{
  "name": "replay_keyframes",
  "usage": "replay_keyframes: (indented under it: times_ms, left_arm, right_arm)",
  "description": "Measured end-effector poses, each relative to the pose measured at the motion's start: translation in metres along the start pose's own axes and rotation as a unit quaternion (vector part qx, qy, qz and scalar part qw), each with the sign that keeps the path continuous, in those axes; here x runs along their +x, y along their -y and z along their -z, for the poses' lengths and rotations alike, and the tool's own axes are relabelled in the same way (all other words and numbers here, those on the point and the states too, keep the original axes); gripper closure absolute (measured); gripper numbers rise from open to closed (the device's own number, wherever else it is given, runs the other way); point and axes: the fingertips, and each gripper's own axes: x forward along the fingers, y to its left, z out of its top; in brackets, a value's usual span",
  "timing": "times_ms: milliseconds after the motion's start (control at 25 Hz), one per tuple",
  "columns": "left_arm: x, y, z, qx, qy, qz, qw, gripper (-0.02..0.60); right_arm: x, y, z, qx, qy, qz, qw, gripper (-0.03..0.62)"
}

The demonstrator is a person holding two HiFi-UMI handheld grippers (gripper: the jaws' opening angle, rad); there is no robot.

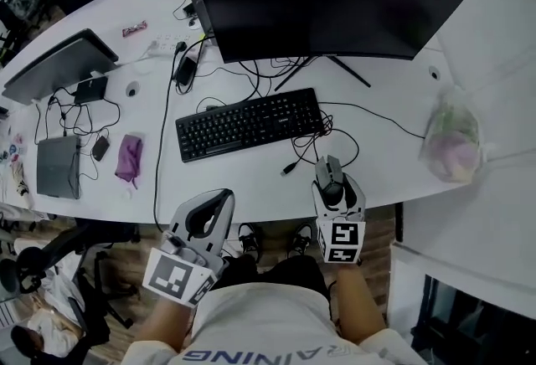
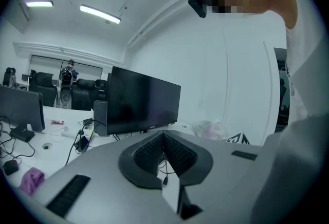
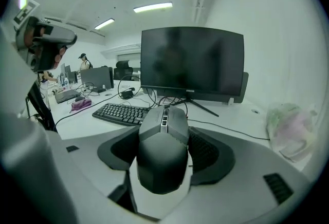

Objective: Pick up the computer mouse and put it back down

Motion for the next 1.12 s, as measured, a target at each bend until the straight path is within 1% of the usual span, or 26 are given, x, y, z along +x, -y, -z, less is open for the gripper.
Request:
replay_keyframes:
  times_ms: [200,480,720,1120]
  left_arm:
    - [-0.003,-0.003,-0.025,0.010,0.034,-0.009,0.9993,0.572]
    - [-0.007,0.013,-0.046,0.011,0.064,-0.007,0.9979,0.572]
    - [-0.011,0.026,-0.070,0.017,0.096,-0.006,0.9952,0.572]
    - [-0.014,0.045,-0.094,0.027,0.133,0.001,0.9908,0.572]
  right_arm:
    - [-0.024,0.008,-0.038,-0.016,0.042,0.003,0.999,0.293]
    - [-0.053,0.022,-0.082,-0.027,0.091,0.008,0.995,0.293]
    - [-0.082,0.040,-0.123,-0.043,0.134,0.014,0.990,0.293]
    - [-0.128,0.071,-0.177,-0.039,0.198,0.030,0.979,0.293]
